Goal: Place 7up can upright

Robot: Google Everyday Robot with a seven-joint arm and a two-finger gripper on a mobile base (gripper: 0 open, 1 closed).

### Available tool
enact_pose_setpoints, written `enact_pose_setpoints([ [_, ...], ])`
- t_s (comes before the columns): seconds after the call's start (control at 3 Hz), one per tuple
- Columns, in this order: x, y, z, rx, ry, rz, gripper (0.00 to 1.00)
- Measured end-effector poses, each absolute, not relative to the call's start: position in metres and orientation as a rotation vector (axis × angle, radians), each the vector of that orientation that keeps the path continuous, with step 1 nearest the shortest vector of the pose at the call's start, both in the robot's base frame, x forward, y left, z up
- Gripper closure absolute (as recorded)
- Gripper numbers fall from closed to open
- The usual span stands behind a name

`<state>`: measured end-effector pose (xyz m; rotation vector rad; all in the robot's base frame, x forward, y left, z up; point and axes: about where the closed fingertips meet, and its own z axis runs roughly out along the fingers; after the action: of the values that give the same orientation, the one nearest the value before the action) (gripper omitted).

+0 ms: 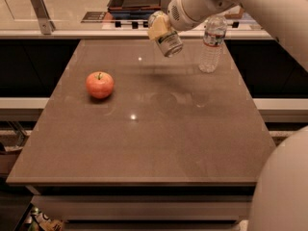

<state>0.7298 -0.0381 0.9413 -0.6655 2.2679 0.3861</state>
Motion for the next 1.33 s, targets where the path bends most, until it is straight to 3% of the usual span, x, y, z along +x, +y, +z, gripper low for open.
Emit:
enact_pose_setpoints([
  [1.33, 0.732, -0.019, 0.959, -0.708, 1.976, 0.543, 1.0],
])
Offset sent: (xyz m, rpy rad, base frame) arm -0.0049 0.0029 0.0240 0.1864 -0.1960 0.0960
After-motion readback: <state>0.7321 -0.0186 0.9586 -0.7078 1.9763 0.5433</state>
